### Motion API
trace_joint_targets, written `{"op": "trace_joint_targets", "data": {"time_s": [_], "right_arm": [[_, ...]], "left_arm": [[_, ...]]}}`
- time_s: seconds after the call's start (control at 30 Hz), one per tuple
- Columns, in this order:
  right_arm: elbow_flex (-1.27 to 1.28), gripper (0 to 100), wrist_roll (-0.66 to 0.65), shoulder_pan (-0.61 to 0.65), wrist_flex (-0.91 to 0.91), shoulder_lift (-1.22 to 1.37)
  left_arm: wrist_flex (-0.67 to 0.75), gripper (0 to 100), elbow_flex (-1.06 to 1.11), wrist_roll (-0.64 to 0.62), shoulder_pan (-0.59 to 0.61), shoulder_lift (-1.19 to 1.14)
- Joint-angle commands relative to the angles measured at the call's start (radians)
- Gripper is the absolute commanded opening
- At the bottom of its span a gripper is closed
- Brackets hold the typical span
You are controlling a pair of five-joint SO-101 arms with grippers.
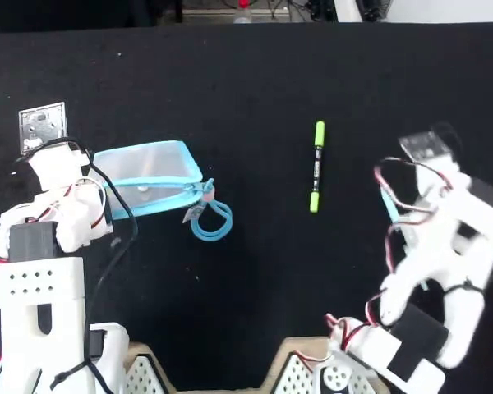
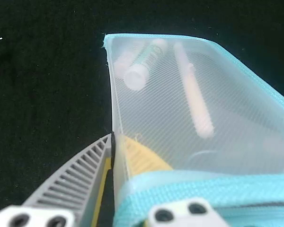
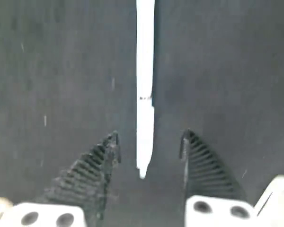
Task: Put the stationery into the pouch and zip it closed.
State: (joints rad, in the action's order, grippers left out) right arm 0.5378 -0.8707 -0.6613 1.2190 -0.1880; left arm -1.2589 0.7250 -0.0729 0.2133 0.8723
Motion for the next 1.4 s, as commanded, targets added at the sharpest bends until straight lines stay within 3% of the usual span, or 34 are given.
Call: {"op": "trace_joint_targets", "data": {"time_s": [0.0, 0.1, 0.2, 0.43, 0.57, 0.7, 1.13, 1.27, 1.37], "right_arm": [[-0.05, 17.1, 0.144, 0.149, -0.25, 0.042], [-0.044, 15.2, 0.172, 0.195, -0.408, 0.134], [-0.076, 14.9, 0.169, 0.23, -0.45, 0.231], [-0.254, 14.8, 0.167, 0.224, -0.45, 0.467], [-0.343, 13.9, 0.121, 0.198, -0.359, 0.541], [-0.392, 1.0, 0.086, 0.176, -0.29, 0.556], [-0.341, 1.8, 0.084, -0.011, -0.161, 0.383], [-0.254, 14.7, 0.077, -0.018, -0.169, 0.375], [-0.22, 13.7, 0.077, -0.018, -0.17, 0.375]], "left_arm": [[0.008, 3, 0.024, 0.003, 0.004, -0.034], [0.008, 3, 0.024, 0.003, 0.004, -0.034], [0.008, 3, 0.024, 0.003, 0.004, -0.034], [0.008, 3, 0.024, 0.003, 0.004, -0.034], [0.008, 3, 0.024, 0.003, 0.004, -0.034], [0.008, 3, 0.024, 0.003, 0.004, -0.034], [0.008, 3, 0.024, 0.003, 0.004, -0.034], [0.008, 3, 0.024, 0.003, 0.004, -0.034], [0.008, 3, 0.024, 0.003, 0.004, -0.034]]}}
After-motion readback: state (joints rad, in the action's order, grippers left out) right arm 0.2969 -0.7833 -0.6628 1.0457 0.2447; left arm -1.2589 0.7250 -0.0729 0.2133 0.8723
